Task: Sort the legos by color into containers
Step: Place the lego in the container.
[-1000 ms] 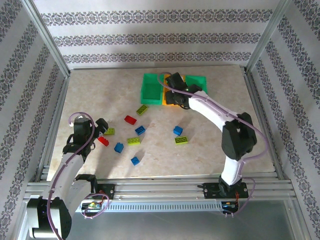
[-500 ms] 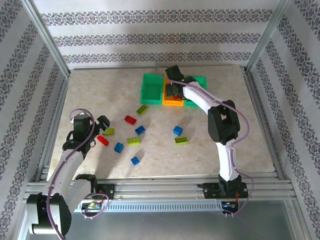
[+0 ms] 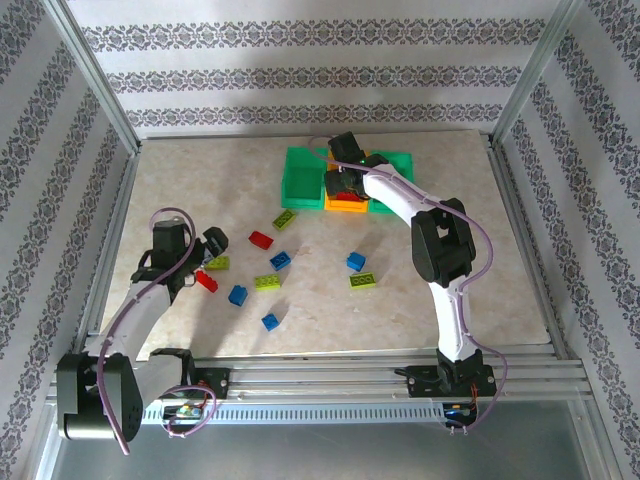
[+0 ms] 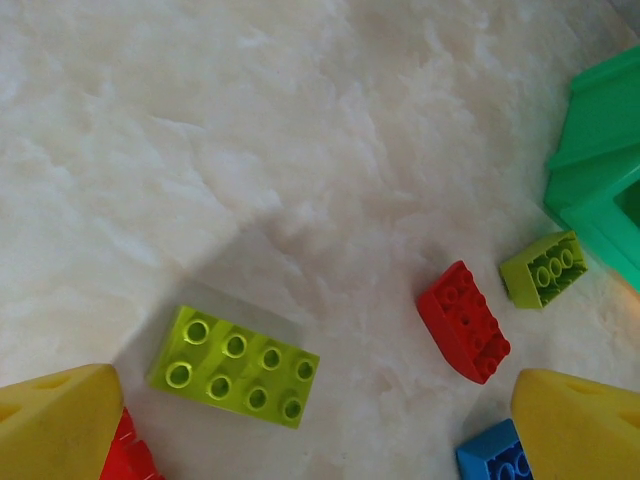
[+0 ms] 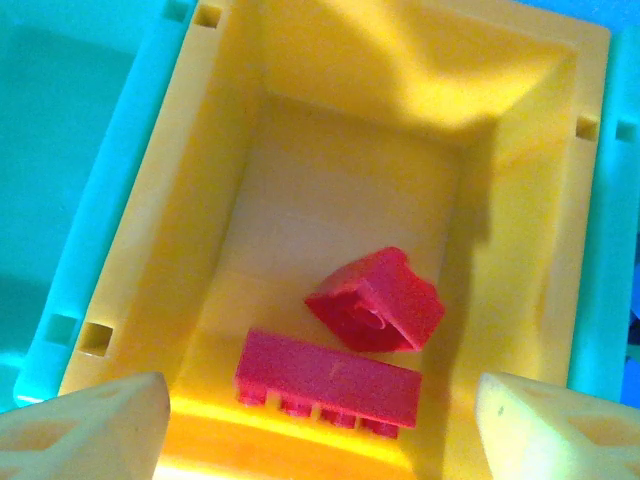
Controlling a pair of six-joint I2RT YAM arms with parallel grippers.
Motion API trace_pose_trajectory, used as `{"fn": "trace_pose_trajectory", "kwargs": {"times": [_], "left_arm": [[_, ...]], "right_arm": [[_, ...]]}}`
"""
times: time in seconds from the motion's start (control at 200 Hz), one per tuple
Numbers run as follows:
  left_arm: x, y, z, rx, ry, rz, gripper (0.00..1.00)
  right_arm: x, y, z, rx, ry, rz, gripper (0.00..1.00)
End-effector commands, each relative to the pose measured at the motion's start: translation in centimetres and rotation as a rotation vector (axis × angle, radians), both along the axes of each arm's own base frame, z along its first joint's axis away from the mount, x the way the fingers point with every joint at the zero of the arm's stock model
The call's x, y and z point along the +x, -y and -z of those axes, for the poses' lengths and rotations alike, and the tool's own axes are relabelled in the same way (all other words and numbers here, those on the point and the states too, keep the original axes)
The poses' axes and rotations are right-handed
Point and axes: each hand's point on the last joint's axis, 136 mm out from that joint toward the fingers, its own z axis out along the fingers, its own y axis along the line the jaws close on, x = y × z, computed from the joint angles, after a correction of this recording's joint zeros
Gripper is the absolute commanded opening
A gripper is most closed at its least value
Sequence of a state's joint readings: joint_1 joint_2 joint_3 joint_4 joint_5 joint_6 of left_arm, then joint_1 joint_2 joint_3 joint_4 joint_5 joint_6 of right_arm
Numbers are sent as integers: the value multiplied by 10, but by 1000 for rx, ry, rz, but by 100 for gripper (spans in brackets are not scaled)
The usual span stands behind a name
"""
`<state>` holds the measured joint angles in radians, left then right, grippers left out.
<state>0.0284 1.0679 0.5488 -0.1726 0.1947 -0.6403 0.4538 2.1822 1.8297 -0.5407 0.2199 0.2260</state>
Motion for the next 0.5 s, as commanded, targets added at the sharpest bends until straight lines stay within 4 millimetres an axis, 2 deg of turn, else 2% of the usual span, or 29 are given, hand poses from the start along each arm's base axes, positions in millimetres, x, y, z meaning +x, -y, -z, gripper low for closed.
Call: {"fn": "trace_pose_trajectory", "kwargs": {"times": [0.0,0.24,0.385,0.43,0.495], "left_arm": [[13,3,-16,-18,54,36,100],[14,9,-14,-36,41,56,100],[11,10,-15,-26,31,49,100],[10,10,-16,-26,29,42,100],[8,11,-16,-20,24,32,100]], "right_arm": [[6,-3,-23,15,52,-15,82],[-3,-7,-49,36,104,-26,87],[-15,-12,-70,53,148,-40,92],[-20,-14,-76,60,165,-44,98],[-28,-16,-88,68,195,-43,98]]}}
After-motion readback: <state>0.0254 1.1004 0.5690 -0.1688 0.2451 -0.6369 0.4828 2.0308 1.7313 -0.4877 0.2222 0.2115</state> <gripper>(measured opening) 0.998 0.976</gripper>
